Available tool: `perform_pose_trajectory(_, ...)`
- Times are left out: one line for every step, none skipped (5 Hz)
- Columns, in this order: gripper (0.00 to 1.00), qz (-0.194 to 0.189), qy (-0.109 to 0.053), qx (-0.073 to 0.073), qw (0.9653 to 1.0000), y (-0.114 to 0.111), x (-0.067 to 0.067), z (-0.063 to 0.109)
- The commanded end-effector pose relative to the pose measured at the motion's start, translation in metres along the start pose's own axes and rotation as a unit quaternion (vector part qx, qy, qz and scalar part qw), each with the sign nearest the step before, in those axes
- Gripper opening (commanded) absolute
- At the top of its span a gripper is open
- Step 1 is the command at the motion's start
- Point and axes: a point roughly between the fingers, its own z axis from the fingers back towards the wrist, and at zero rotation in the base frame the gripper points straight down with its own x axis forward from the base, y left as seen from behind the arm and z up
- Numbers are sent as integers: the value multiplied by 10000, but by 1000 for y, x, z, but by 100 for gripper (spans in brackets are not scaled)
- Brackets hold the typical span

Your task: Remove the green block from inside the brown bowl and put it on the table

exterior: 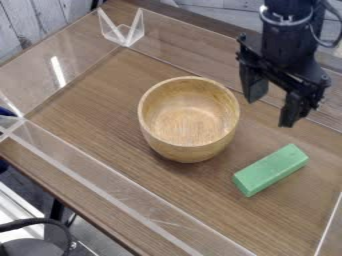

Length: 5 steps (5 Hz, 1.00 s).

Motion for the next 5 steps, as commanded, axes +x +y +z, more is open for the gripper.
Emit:
perform_pose_trajectory(100,-127,-270,-53,9995,-8,6,4)
perform_pose_trajectory(100,-245,-246,-115,9993,-14,8,-6)
perform_pose_trajectory(100,-313,-246,-145,9991,-17,9,-14)
perform_pose_trajectory(100,-415,-234,-180,9987,-22,12,-22)
perform_pose_trajectory(100,-482,-235,-195,9984,-25,14,-28)
